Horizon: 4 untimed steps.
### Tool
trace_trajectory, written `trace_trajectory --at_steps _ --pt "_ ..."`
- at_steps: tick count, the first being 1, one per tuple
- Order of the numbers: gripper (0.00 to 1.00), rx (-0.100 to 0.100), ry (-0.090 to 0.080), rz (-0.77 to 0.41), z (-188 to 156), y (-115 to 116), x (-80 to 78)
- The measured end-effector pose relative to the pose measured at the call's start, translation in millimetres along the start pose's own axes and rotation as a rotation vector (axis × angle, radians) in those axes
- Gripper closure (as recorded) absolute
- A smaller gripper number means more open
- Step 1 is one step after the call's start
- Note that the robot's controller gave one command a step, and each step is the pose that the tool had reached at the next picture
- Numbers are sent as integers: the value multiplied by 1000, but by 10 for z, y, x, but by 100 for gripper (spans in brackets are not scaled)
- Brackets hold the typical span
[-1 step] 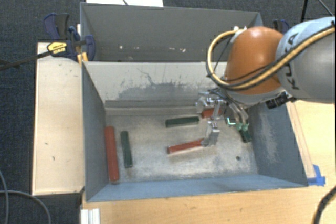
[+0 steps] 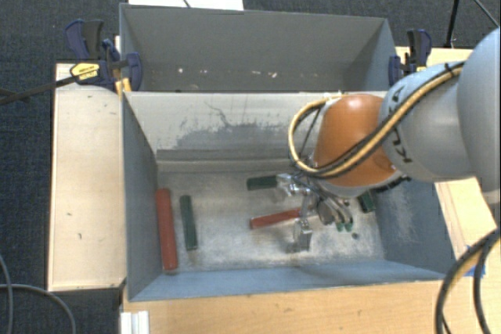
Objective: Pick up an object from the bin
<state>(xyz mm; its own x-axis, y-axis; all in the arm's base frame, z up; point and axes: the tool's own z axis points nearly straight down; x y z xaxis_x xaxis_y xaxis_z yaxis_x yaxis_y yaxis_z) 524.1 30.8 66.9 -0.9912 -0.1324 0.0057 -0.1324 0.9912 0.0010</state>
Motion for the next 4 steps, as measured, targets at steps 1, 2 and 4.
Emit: trace_trajectory --at_steps 1,2,4 --pt "0 0 -10 95 -344 73 99" --pt "0 -1 -4 195 -333 60 173" --pt "0 -1 -4 206 -16 103 198"
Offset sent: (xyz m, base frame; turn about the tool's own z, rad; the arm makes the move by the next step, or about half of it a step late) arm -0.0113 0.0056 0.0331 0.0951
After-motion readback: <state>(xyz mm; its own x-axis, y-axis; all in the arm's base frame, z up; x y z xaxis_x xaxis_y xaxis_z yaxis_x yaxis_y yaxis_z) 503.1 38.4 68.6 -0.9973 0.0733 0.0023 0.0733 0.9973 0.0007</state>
